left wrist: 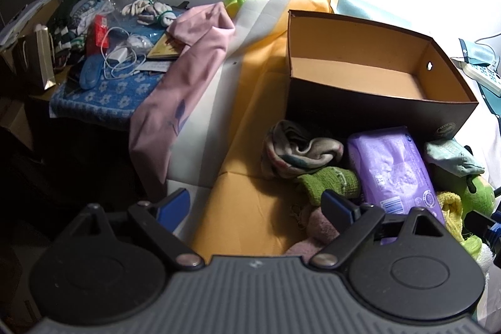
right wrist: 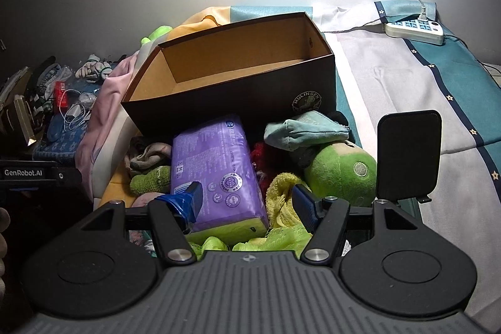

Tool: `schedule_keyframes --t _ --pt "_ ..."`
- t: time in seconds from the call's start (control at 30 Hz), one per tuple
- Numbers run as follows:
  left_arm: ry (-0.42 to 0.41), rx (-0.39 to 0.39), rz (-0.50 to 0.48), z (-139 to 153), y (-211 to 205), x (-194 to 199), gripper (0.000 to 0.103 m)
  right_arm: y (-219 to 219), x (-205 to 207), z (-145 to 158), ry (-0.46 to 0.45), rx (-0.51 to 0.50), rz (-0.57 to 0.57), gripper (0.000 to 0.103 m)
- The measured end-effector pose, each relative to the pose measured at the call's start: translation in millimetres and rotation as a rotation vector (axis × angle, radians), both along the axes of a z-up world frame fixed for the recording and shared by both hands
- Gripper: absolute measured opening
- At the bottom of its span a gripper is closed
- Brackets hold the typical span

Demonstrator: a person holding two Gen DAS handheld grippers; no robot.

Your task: Organize soft objects

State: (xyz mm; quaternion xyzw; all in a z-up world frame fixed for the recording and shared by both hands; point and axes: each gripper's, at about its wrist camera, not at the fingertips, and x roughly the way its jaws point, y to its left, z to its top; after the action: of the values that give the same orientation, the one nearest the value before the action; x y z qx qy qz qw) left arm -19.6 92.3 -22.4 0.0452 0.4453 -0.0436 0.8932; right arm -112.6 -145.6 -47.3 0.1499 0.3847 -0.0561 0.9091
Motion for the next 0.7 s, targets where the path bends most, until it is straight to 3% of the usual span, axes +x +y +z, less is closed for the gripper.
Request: schedule_keyframes --t 0.3,0.6,0.7 --pt "-0.118 0.058 -0.055 25.6 27.5 2.5 0.091 7.1 -1.1 2.5 -0.007 -0.01 -0.029 0.048" --pt "-0.178 0.123 -0.101 40.4 46.7 17.4 0.091 10.5 -0.7 3.6 -0.015 -0.015 -0.063 0.048" --pt "-0.182 0.109 -0.147 37.5 42.0 15.6 0.091 10.4 -5.0 5.9 -0.019 -0.034 -0.077 0.048"
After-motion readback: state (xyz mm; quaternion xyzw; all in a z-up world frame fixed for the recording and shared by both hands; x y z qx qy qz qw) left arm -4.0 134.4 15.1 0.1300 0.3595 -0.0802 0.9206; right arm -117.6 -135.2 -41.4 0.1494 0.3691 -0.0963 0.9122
